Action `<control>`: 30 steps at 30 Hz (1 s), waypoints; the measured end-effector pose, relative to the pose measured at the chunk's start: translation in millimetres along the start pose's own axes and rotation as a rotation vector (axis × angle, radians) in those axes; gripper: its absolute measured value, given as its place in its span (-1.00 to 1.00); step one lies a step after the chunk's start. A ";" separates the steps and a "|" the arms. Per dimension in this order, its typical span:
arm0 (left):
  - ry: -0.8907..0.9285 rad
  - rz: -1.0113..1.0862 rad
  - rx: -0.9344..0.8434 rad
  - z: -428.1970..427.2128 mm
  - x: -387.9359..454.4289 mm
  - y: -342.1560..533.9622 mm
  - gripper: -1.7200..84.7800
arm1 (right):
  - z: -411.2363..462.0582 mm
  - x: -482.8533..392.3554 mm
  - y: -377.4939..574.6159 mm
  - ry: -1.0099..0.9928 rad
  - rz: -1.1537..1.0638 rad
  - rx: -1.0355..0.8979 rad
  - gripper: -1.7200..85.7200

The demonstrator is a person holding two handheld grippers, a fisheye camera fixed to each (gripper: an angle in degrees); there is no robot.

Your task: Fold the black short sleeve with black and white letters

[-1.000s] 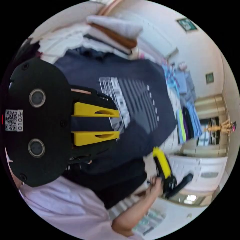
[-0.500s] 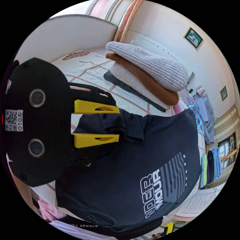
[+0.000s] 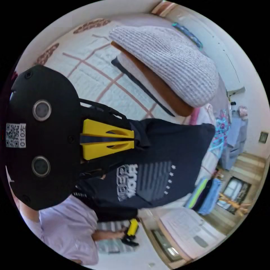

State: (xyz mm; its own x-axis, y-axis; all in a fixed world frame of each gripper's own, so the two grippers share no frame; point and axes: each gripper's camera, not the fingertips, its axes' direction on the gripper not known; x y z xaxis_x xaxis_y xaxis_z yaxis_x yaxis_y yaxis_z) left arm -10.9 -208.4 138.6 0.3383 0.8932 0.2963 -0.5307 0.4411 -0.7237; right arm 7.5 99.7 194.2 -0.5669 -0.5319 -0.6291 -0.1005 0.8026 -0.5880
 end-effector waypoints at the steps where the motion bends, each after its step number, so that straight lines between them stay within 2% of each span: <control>1: 0.074 -0.004 0.040 -2.0 9.5 -8.0 -0.91 | -1.5 -1.1 -1.9 0.004 -0.005 0.002 -0.85; 3: 0.067 0.063 0.000 14.3 40.5 -19.5 -0.87 | -7.1 -6.4 -11.2 0.013 -0.032 0.012 -0.85; 5: -0.007 0.167 -0.161 56.5 72.9 -20.0 -0.76 | -11.6 -9.0 -19.0 0.011 -0.045 0.022 -0.85; 9: 0.158 0.215 -0.076 64.2 78.4 22.6 -0.68 | -23.6 -6.8 -30.4 -0.022 -0.044 0.061 -0.86; 12: -0.075 0.186 -0.095 58.2 78.9 68.7 -0.66 | -20.3 -5.1 -41.1 -0.048 -0.047 0.050 -0.86; 14: -0.307 0.174 -0.145 56.7 84.7 109.4 -0.65 | -16.1 -8.8 -53.2 -0.065 -0.072 0.046 -0.86; 17: -0.444 0.208 -0.163 61.6 93.6 156.1 -0.67 | -10.4 -23.7 -87.6 -0.151 -0.150 0.063 -0.85; 20: -0.480 0.230 -0.122 64.4 94.5 184.8 -0.70 | 1.2 -52.4 -137.7 -0.216 -0.287 0.063 -0.84; 27: -0.493 0.271 -0.075 67.2 86.5 204.7 -0.82 | 58.4 -125.4 -260.6 -0.165 -0.491 -0.033 -0.79; 30: -0.534 0.298 -0.082 65.5 89.9 211.1 -0.87 | 80.3 -147.5 -283.5 -0.096 -0.545 -0.097 -0.79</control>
State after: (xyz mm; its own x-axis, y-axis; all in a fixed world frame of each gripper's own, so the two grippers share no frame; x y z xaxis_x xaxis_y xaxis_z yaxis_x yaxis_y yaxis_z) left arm -143.4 -29.3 53.2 -0.2630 0.9067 0.3296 -0.4739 0.1762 -0.8628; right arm 185.3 -71.1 412.8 -0.3356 -0.8950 -0.2938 -0.4352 0.4239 -0.7943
